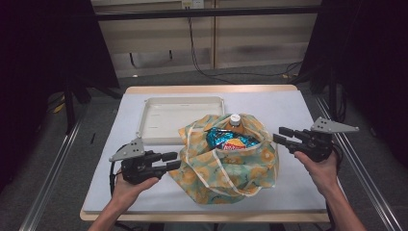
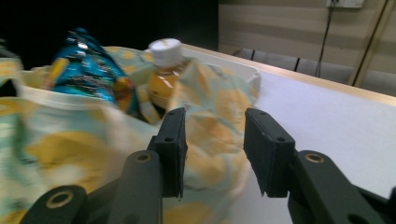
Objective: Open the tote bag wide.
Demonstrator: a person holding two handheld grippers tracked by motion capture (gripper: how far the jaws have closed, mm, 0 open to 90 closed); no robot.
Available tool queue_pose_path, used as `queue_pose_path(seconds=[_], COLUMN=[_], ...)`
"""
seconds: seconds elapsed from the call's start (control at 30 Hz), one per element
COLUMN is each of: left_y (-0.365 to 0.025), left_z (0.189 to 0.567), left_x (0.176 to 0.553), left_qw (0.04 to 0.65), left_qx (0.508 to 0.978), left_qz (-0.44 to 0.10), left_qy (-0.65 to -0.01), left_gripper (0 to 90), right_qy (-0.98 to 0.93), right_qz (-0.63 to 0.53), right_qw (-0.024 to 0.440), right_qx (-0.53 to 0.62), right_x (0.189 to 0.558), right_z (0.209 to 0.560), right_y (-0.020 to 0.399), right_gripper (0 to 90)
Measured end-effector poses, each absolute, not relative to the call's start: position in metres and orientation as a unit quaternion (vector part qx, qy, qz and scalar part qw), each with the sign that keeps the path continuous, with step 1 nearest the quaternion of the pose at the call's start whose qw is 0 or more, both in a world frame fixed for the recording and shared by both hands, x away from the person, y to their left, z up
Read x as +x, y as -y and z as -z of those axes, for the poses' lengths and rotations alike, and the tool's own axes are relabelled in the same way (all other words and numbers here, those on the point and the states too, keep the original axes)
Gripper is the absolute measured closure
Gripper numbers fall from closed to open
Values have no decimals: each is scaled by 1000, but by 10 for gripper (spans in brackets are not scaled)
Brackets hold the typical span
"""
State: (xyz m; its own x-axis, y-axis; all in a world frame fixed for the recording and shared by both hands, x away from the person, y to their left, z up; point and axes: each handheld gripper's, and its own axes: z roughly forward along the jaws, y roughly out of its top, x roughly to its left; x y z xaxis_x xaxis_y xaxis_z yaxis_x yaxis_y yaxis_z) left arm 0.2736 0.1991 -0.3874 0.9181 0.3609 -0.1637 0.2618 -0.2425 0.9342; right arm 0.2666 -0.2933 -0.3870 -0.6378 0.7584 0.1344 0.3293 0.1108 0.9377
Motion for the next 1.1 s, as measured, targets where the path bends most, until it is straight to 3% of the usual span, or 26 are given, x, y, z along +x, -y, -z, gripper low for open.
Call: queue_pose_path(seconds=[0.23, 0.5, 0.6, 0.67, 0.87, 0.93, 1.1], left_y=[-187, -140, -134, -133, -136, -138, -142], left_z=[378, 391, 399, 400, 397, 396, 389], left_x=[282, 301, 300, 297, 283, 279, 272], left_qw=[590, 552, 541, 536, 533, 536, 554], left_qx=[786, 820, 828, 833, 840, 839, 827], left_qz=[-47, -10, 7, 12, 32, 33, 34], left_qy=[-176, -151, -148, -138, -93, -87, -89], left_gripper=[713, 440, 367, 370, 778, 886, 900], right_qy=[-731, -756, -759, -765, -776, -777, -782], right_qz=[-567, -558, -563, -556, -549, -551, -550], right_qw=[178, 153, 141, 135, 116, 105, 96], right_qx=[337, 307, 296, 295, 287, 285, 277], right_x=[247, 251, 252, 250, 240, 237, 228], right_z=[374, 378, 381, 382, 387, 391, 397], right_y=[276, 255, 256, 255, 260, 262, 262], right_gripper=[559, 465, 416, 406, 514, 621, 889])
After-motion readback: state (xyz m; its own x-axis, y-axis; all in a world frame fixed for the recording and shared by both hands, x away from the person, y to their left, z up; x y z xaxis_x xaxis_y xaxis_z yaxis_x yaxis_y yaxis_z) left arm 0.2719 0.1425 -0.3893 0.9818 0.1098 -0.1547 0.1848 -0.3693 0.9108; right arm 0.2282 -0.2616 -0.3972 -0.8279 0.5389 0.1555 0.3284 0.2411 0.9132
